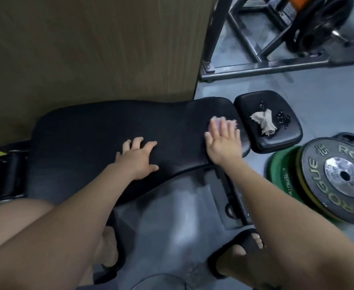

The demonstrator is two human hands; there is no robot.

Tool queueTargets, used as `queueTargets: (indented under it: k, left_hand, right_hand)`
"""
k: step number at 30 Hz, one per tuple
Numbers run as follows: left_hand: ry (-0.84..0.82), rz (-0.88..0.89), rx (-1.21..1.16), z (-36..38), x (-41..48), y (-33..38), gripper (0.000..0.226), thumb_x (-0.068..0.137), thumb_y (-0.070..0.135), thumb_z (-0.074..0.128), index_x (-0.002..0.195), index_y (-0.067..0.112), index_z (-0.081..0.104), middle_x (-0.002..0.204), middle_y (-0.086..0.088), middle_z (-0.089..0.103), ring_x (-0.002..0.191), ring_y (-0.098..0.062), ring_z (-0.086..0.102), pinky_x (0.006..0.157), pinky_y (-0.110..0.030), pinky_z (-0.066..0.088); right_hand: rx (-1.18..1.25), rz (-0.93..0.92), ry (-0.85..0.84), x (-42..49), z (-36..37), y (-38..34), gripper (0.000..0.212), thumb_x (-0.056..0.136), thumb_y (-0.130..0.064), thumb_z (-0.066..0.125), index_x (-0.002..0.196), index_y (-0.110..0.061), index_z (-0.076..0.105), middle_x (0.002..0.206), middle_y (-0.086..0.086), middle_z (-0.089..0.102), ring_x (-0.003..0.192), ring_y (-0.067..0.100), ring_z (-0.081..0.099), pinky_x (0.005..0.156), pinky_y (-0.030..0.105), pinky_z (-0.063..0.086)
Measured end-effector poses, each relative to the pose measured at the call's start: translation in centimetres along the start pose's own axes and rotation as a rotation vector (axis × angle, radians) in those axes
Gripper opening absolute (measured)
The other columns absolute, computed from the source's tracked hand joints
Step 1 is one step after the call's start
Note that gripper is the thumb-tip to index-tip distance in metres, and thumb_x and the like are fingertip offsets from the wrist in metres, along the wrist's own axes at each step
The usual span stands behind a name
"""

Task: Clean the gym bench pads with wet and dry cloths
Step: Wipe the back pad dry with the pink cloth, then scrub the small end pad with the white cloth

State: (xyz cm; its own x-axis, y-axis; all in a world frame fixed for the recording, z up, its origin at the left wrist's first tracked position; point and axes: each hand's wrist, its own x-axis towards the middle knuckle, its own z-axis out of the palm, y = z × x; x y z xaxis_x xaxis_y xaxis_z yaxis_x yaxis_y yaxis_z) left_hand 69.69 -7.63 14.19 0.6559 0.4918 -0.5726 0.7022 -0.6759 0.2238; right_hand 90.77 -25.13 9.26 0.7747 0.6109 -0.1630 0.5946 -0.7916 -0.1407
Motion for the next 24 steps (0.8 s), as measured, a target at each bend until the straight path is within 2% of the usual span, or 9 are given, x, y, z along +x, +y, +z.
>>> queueTargets:
  k: [3, 5, 6, 10, 13, 15, 18, 21, 24]
  left_hand:
    - [-0.010, -0.050, 0.020, -0.3, 0.9, 1.0, 0.084, 0.092, 0.045, 0.070, 0.154, 0.050, 0.014, 0.161, 0.003, 0.001, 0.149, -0.033, 0.004, 0.118, -0.060, 0.026]
    - [0.000, -0.057, 0.029, -0.3, 1.2, 1.3, 0.086, 0.090, 0.043, 0.073, 0.153, 0.051, 0.016, 0.158, 0.002, 0.005, 0.144, -0.032, 0.010, 0.115, -0.059, 0.032]
    - [0.000, -0.057, 0.030, -0.3, 1.3, 1.3, 0.086, 0.089, 0.043, 0.073, 0.153, 0.051, 0.017, 0.157, 0.003, 0.006, 0.143, -0.031, 0.011, 0.115, -0.058, 0.034]
    - [-0.019, -0.056, 0.047, -0.6, 1.1, 1.0, 0.087, 0.089, 0.047, 0.072, 0.155, 0.052, 0.015, 0.161, 0.005, 0.004, 0.148, -0.030, 0.008, 0.115, -0.052, 0.036]
    - [-0.042, -0.075, 0.082, -1.2, 0.6, 1.6, 0.086, 0.091, 0.047, 0.068, 0.157, 0.050, 0.014, 0.165, 0.003, 0.004, 0.151, -0.031, 0.008, 0.118, -0.046, 0.033]
    - [-0.053, -0.103, 0.125, -1.7, 0.2, 2.4, 0.081, 0.094, 0.044, 0.063, 0.159, 0.044, 0.014, 0.166, 0.002, 0.005, 0.151, -0.030, 0.011, 0.119, -0.044, 0.031]
    - [-0.020, -0.106, 0.201, -2.7, -0.9, 5.2, 0.075, 0.096, 0.044, 0.058, 0.160, 0.033, 0.020, 0.163, -0.001, 0.014, 0.148, -0.030, 0.018, 0.118, -0.045, 0.033]
    - [0.021, -0.069, 0.245, -3.8, -2.4, 9.3, 0.066, 0.097, 0.042, 0.054, 0.157, 0.027, 0.030, 0.157, -0.005, 0.028, 0.145, -0.031, 0.024, 0.115, -0.044, 0.036]
    - [0.062, 0.005, 0.259, -4.7, -3.8, 14.6, 0.056, 0.098, 0.040, 0.050, 0.150, 0.021, 0.041, 0.151, -0.009, 0.036, 0.141, -0.032, 0.029, 0.110, -0.041, 0.038]
  right_hand:
    - [-0.059, -0.434, -0.040, -1.1, 1.6, -3.6, 0.058, 0.108, -0.049, 0.019, 0.162, -0.032, 0.011, 0.170, 0.004, 0.009, 0.156, 0.031, 0.001, 0.124, 0.051, 0.007]
    - [-0.089, -0.582, -0.055, 0.3, 0.9, -2.3, 0.057, 0.107, -0.052, 0.016, 0.162, -0.037, 0.011, 0.171, -0.002, 0.011, 0.157, 0.024, 0.003, 0.125, 0.051, 0.009]
    - [-0.101, -0.545, -0.036, 2.0, 0.6, -1.1, 0.058, 0.106, -0.052, 0.014, 0.162, -0.038, 0.010, 0.171, -0.003, 0.011, 0.157, 0.023, 0.004, 0.125, 0.052, 0.010]
    - [-0.062, -0.096, -0.037, 8.3, -0.9, 1.0, 0.060, 0.106, -0.052, 0.014, 0.163, -0.032, 0.005, 0.171, 0.003, 0.003, 0.157, 0.031, -0.002, 0.126, 0.053, 0.001]
    - [-0.053, -0.189, -0.036, 7.1, -0.5, -3.0, 0.061, 0.106, -0.050, 0.015, 0.162, -0.028, 0.006, 0.171, 0.006, 0.003, 0.155, 0.038, -0.005, 0.125, 0.054, 0.000]
    - [-0.020, -0.326, -0.101, 5.1, -0.2, -5.3, 0.060, 0.106, -0.052, 0.013, 0.162, -0.032, 0.005, 0.171, 0.003, 0.000, 0.156, 0.034, -0.010, 0.125, 0.054, -0.003]
    - [0.093, -0.375, -0.172, 3.3, -1.8, -5.0, 0.059, 0.106, -0.053, 0.011, 0.162, -0.036, 0.007, 0.171, -0.002, -0.003, 0.157, 0.028, -0.011, 0.125, 0.053, -0.004]
    - [0.188, -0.389, -0.130, 1.2, -4.7, -1.1, 0.055, 0.108, -0.043, 0.024, 0.159, -0.025, 0.026, 0.168, 0.003, 0.020, 0.154, 0.031, 0.014, 0.123, 0.048, 0.020]
    - [0.150, -0.368, -0.049, -0.9, -7.4, 4.9, 0.036, 0.102, -0.029, 0.040, 0.125, -0.012, 0.062, 0.131, 0.012, 0.057, 0.128, 0.033, 0.045, 0.104, 0.045, 0.045]
